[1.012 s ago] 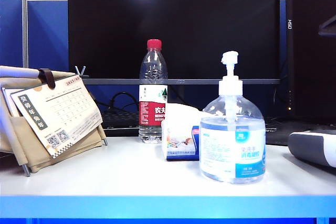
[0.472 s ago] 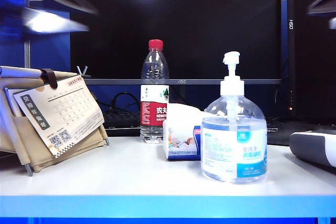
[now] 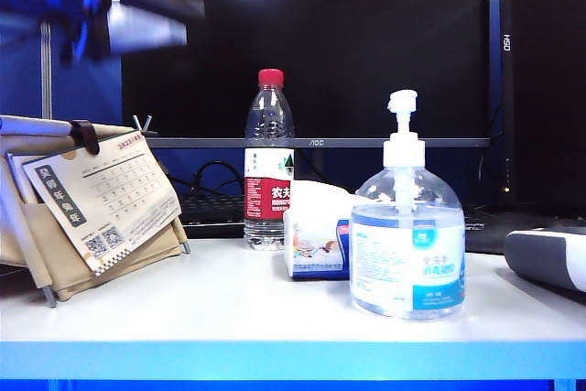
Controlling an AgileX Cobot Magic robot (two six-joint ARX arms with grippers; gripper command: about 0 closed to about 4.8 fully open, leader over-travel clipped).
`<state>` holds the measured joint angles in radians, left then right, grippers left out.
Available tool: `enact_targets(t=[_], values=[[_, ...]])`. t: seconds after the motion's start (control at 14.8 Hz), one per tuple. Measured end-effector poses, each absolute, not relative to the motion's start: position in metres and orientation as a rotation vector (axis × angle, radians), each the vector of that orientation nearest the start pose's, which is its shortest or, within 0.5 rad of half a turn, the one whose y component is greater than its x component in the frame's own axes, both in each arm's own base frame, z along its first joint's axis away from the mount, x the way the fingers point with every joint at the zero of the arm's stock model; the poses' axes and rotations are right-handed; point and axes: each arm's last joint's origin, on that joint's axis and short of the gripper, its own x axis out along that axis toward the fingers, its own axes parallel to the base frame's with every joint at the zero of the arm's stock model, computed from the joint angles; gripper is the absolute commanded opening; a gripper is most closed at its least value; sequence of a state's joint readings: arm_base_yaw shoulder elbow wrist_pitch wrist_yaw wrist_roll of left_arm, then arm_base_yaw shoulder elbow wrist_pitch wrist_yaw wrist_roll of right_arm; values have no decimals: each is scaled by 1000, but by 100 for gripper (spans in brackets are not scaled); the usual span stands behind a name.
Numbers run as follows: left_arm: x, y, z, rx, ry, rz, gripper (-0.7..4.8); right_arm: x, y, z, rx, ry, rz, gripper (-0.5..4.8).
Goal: Pull out a tissue from the tissue dispenser, then press the switch of the alcohol sanitizer bottle to drop some sanitizer on the paper tissue, and finally place the treated tissue on the table.
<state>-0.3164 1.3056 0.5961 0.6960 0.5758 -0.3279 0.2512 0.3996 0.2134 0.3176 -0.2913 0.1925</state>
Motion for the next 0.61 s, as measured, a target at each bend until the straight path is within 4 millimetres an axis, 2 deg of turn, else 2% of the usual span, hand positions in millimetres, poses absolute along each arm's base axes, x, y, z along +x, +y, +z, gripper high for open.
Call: enact_targets(t=[0.07,0.2,0.27,0.4,0.61], values=[[258,-102,224,-322,241,-888,204,118,39,230,185,-59,552,271],[270,-107,206,-366,270,-917,204,118,39,230,185,-55,552,272],[274,-109,203,-387,272,-936,204,118,39,230,185,-54,551,271],[290,-123,211,-399,260,-1021,205,120,39,228,185,-38,551,272],[297,-156,212,-368,305,-1096,204,126,41,221,187,25,544,272]])
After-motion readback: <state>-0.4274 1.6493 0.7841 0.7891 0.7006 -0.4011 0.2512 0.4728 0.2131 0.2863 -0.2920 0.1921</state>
